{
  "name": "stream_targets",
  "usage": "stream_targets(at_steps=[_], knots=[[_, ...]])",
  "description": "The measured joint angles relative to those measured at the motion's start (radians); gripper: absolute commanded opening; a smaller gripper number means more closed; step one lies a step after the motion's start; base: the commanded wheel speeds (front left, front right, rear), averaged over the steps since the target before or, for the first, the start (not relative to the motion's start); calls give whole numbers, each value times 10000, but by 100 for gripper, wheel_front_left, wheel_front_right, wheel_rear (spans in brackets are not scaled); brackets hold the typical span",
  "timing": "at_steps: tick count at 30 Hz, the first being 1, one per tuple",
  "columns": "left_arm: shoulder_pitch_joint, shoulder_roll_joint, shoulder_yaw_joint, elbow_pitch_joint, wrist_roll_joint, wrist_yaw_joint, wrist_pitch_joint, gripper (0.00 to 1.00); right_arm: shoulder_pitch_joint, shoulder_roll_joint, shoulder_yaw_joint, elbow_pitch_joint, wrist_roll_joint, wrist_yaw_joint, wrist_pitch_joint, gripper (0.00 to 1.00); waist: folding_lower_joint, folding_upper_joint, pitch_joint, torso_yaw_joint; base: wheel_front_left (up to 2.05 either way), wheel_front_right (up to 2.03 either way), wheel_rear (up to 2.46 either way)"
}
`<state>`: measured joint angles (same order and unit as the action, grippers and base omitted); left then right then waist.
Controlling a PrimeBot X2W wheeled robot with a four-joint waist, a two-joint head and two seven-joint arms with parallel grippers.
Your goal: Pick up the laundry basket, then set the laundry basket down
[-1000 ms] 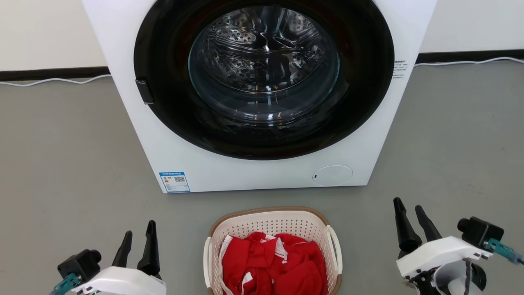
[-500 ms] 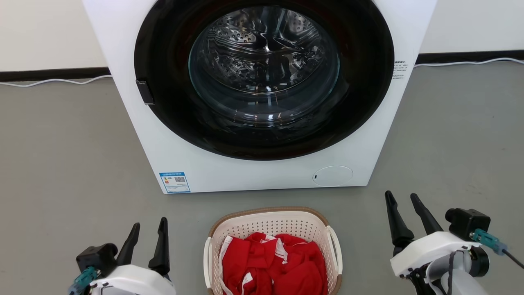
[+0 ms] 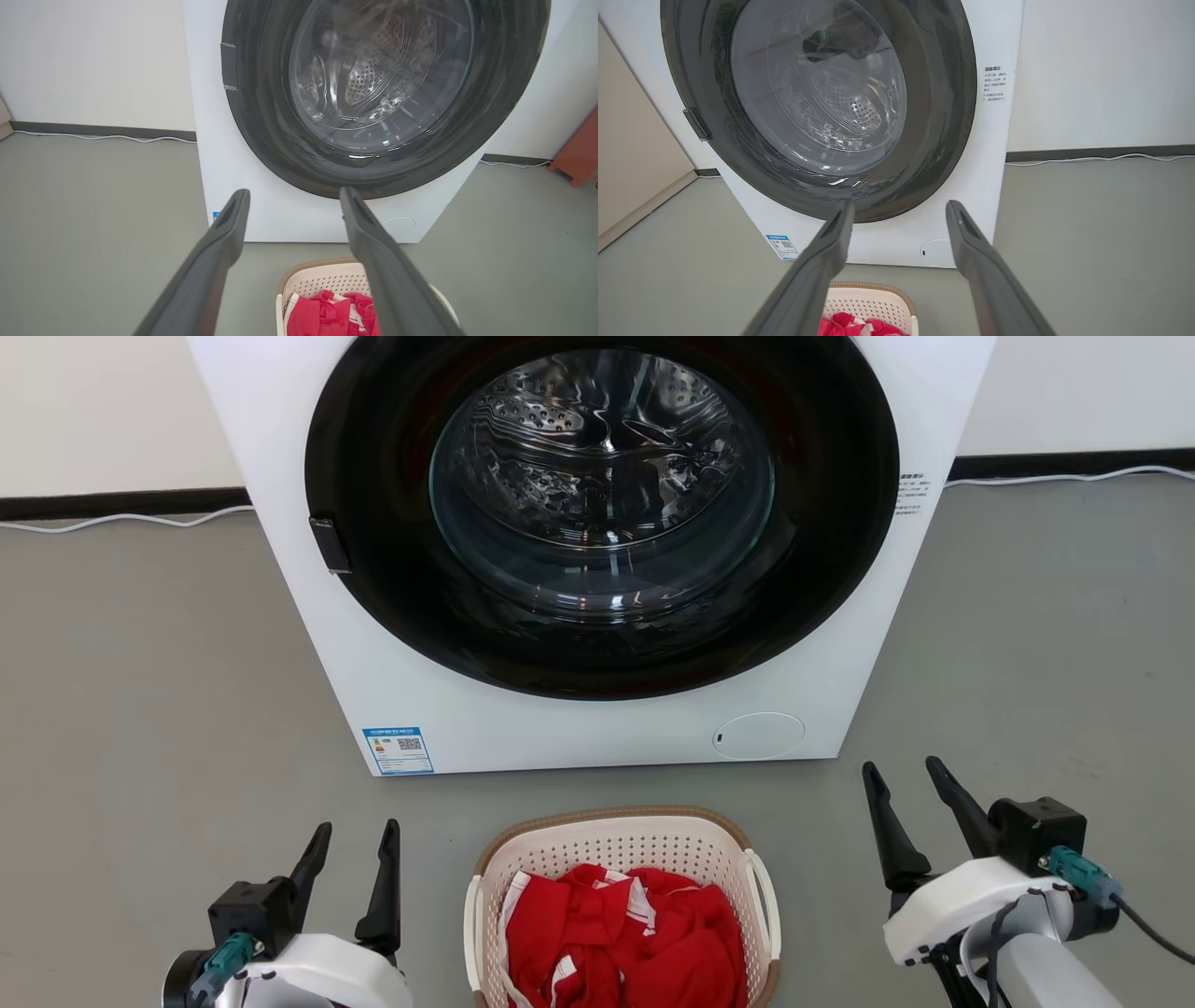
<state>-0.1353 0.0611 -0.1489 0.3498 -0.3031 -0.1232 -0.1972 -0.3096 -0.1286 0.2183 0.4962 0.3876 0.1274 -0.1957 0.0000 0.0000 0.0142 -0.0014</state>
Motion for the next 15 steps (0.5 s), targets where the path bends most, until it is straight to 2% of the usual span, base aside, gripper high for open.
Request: stream_targets(at_steps=[7, 15], knots=[[-55, -59, 207, 209, 612, 17, -178, 100, -246, 13, -405, 301, -888, 0, -138, 100, 0, 0, 15, 7, 0, 0, 0], [-104, -138, 489, 614, 1419, 270, -399, 100, -365, 245, -1175, 719, -2263, 2, -382, 100, 0, 0, 20, 6, 0, 0, 0]])
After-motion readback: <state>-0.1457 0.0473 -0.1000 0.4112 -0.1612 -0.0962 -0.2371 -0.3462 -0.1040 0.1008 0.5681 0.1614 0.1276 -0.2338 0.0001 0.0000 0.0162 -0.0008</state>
